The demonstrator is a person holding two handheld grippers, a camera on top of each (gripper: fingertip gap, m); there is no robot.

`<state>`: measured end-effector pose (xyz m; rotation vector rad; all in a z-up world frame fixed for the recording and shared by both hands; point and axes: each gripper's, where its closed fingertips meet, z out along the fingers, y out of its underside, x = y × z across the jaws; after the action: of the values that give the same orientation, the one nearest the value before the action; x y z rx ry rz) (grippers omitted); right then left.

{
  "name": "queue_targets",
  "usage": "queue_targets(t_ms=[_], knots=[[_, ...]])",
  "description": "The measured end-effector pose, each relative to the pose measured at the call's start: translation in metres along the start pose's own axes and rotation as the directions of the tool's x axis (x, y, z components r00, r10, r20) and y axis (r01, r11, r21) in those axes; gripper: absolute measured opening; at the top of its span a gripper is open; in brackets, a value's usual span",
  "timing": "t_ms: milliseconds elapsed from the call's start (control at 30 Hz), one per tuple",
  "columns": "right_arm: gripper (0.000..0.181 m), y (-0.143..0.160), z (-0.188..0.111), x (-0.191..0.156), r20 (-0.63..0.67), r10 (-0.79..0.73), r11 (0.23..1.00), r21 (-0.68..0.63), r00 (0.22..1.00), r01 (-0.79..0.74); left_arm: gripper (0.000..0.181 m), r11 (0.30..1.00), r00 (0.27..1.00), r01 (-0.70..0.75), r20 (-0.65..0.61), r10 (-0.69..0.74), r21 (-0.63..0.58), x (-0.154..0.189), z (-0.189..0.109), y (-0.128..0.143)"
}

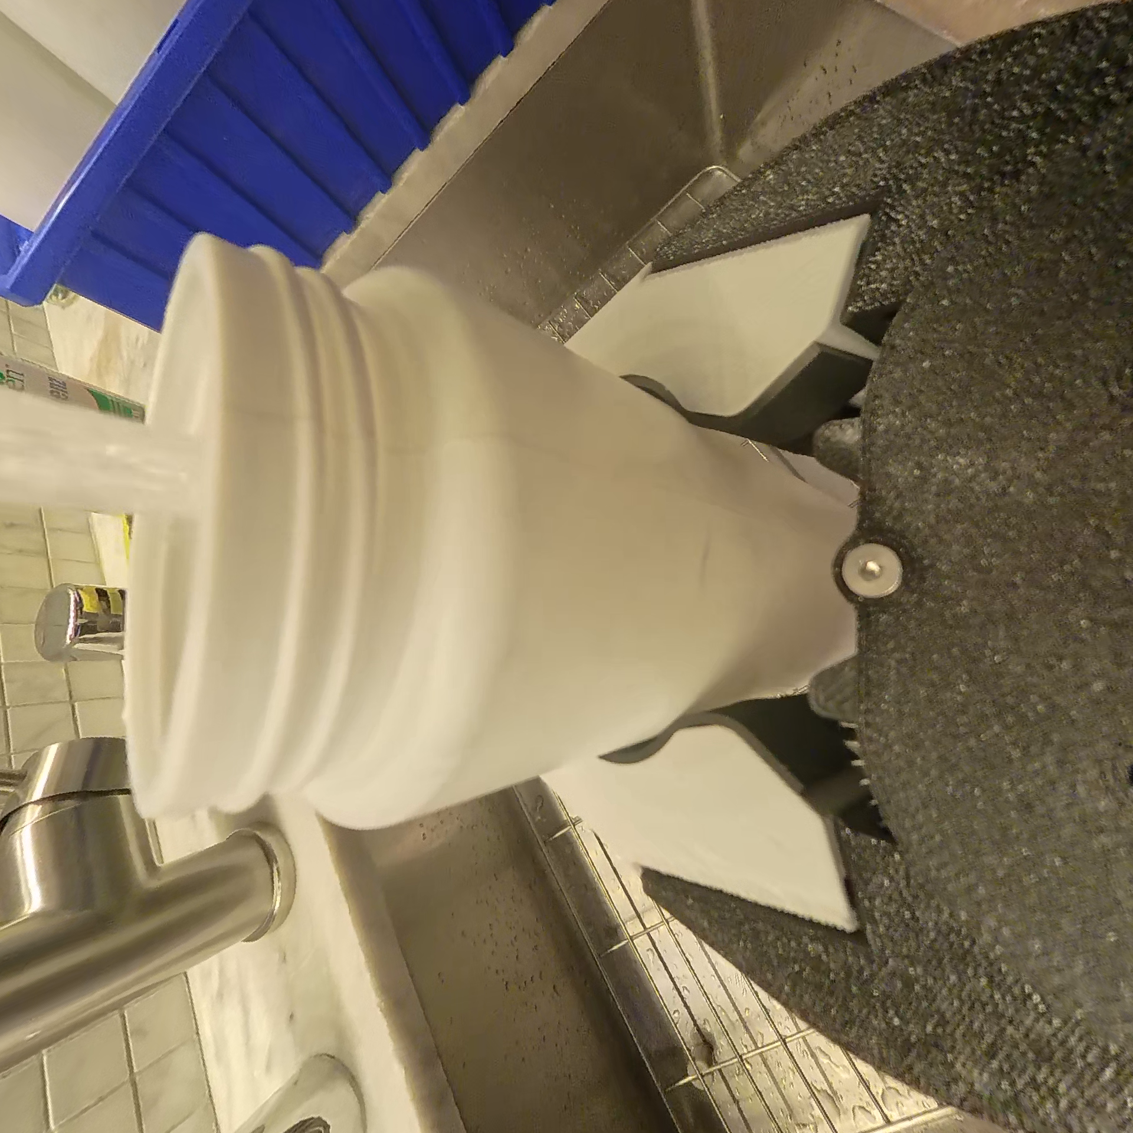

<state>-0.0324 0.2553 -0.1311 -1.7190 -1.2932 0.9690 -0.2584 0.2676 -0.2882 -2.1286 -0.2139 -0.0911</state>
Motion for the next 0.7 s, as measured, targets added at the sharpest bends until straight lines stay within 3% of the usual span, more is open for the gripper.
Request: queue_targets(t_ms=[333, 700], knots=[[0.078, 0.006, 0.001, 0.005, -0.06, 0.007, 1.0, -0.01, 0.998, -0.008, 0.105, 1.0, 1.0, 0.007, 0.003, -0.007, -0.001, 0.0, -0.002, 0.002], [0.079, 0.017, 0.013, -0.022, -0.162, 0.079, 0.997, 0.006, 0.984, -0.079, 0.105, 1.0, 1.0, 0.012, 0.01, -0.012, 0.004, -0.002, -0.002, -0.001]])
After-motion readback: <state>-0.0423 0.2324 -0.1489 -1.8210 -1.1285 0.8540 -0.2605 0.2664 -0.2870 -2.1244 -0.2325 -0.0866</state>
